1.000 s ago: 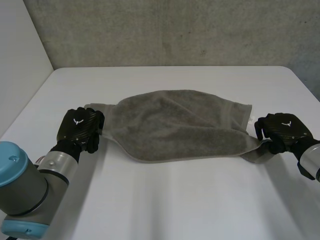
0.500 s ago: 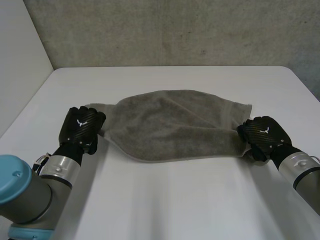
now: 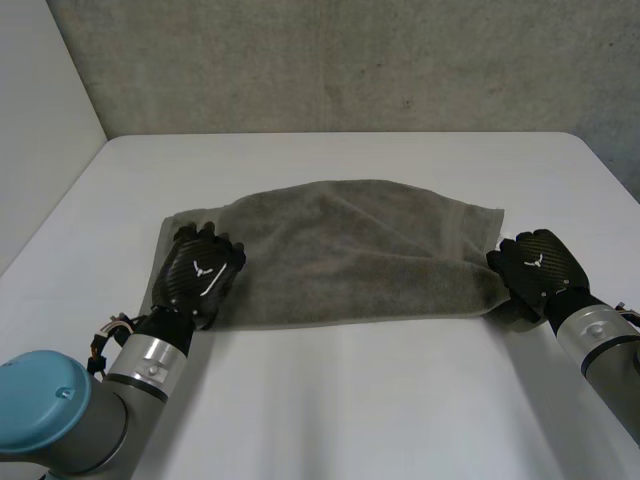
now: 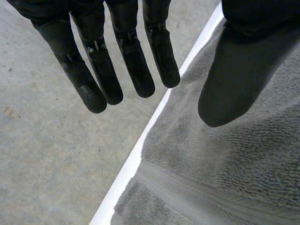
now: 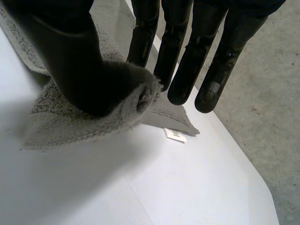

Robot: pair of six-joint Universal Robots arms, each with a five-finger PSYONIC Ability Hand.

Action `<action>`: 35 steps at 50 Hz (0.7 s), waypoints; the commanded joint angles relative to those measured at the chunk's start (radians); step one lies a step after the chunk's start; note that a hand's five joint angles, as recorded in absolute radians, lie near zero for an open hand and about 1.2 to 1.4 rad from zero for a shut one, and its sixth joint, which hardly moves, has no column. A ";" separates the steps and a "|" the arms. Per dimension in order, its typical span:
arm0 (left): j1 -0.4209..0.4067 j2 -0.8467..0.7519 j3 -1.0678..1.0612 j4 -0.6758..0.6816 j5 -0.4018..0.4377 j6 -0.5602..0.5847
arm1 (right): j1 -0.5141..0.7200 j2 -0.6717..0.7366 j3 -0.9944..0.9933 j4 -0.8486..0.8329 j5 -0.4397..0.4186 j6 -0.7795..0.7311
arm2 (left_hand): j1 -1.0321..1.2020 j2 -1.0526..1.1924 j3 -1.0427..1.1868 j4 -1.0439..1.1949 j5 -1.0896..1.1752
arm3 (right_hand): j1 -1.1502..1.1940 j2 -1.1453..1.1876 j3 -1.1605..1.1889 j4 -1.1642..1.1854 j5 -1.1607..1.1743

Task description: Fold the towel.

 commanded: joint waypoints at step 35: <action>0.118 0.033 0.181 -0.581 -0.010 -0.190 | 0.002 0.015 -0.011 0.011 0.038 0.017 | -0.436 -0.435 -0.435 -0.443 -0.600 | -0.032 -0.058 -0.044 -0.050 -0.024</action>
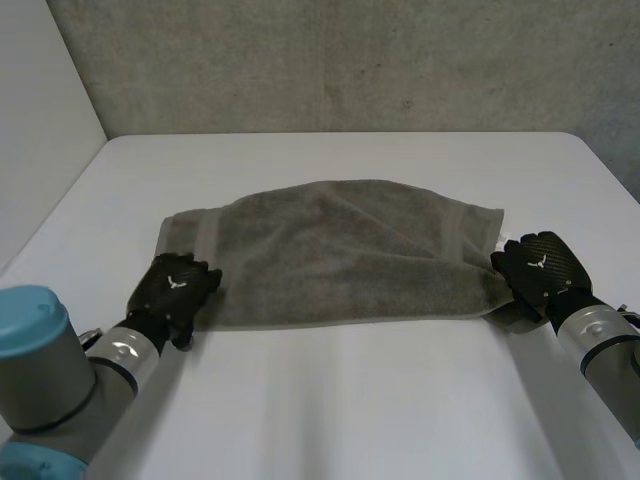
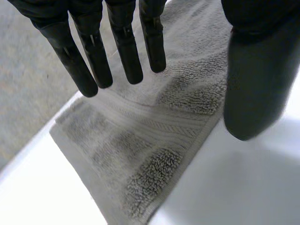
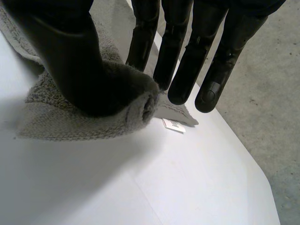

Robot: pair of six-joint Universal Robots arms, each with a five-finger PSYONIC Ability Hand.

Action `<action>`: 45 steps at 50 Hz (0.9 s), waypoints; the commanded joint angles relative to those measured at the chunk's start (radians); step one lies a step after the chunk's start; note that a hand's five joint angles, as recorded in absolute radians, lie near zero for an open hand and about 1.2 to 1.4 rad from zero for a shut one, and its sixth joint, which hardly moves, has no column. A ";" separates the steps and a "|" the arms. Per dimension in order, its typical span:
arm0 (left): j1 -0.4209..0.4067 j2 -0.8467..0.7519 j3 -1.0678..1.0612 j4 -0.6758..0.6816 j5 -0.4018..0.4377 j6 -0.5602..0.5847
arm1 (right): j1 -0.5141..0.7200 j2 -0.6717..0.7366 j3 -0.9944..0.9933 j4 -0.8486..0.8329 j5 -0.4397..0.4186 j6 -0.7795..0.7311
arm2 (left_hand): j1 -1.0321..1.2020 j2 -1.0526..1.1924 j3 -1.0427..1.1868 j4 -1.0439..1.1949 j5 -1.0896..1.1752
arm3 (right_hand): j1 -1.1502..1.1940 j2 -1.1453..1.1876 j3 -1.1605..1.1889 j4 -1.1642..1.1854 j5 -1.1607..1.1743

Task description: Fold the towel.

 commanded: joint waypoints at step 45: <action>0.008 -0.124 0.147 -0.037 -0.011 -0.062 | -0.003 -0.001 -0.005 0.008 0.001 0.002 | 0.005 0.006 0.012 0.004 -0.151 | -0.038 -0.059 -0.047 -0.054 -0.035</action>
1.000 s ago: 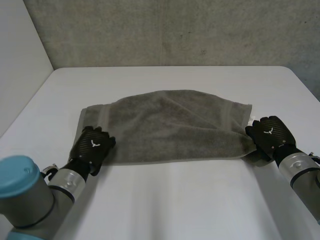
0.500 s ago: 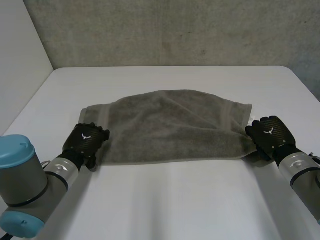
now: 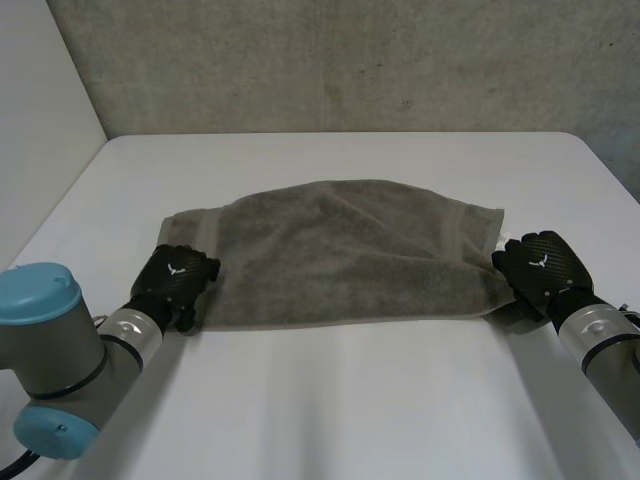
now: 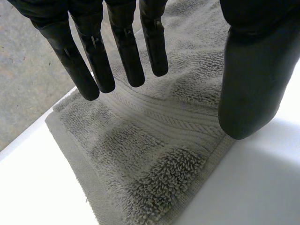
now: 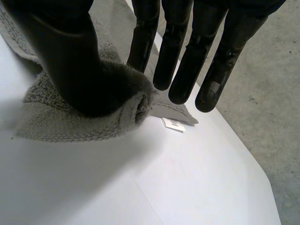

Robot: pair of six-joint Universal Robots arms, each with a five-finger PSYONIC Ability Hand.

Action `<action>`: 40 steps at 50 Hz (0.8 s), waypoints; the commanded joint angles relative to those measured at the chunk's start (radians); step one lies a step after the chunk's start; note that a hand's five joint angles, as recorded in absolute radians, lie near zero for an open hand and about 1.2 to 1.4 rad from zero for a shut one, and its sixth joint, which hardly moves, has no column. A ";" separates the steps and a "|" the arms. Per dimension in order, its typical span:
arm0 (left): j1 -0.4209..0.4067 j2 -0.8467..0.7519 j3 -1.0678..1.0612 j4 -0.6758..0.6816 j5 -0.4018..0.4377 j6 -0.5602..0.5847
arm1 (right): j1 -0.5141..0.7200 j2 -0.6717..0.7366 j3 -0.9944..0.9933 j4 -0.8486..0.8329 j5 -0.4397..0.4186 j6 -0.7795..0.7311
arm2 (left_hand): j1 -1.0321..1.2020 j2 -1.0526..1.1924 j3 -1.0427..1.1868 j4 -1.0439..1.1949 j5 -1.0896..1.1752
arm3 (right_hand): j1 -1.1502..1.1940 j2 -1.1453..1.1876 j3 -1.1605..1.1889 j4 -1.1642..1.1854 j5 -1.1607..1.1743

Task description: Fold the towel.

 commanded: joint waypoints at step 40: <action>0.003 -0.027 0.046 0.006 0.002 0.002 | -0.005 0.000 -0.002 0.000 -0.002 0.007 | 0.722 0.722 0.724 0.724 0.543 | 0.353 0.327 0.338 0.323 0.363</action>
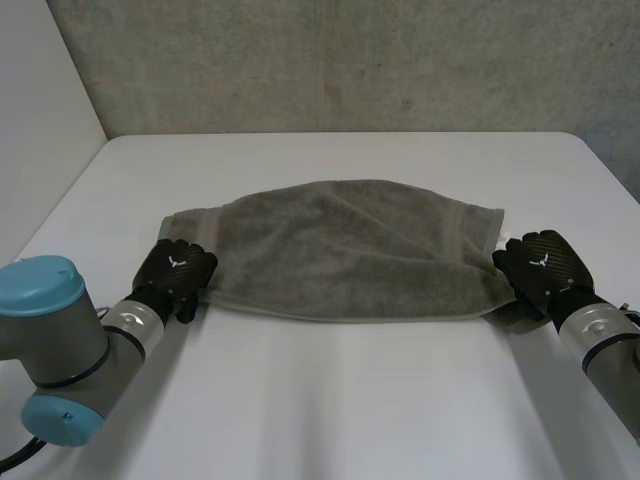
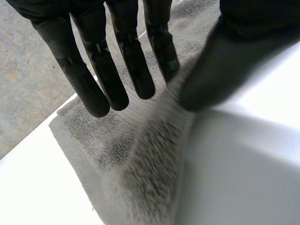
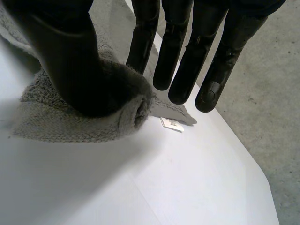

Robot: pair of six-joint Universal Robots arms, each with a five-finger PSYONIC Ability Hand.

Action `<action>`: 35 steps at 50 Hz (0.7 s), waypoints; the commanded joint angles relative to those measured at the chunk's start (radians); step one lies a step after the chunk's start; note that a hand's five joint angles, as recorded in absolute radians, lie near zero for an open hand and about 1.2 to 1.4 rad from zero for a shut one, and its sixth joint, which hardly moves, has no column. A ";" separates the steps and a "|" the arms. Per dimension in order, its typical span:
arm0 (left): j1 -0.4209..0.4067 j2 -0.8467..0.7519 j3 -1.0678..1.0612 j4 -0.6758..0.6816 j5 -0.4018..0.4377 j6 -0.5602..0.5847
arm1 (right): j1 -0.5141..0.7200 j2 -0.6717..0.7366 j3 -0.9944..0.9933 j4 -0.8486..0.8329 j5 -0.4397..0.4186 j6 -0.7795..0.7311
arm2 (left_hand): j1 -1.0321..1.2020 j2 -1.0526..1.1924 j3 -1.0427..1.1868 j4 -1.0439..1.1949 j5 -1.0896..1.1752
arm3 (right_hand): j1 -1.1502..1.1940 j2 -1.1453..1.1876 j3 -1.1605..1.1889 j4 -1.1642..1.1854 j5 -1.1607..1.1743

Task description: Fold the towel.

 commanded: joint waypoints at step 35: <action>-0.035 0.695 0.105 -0.298 -0.151 -0.150 | -0.092 -0.436 -0.661 0.914 -0.101 0.240 | 0.075 0.078 0.068 0.087 -0.078 | 0.570 0.559 0.565 0.556 0.571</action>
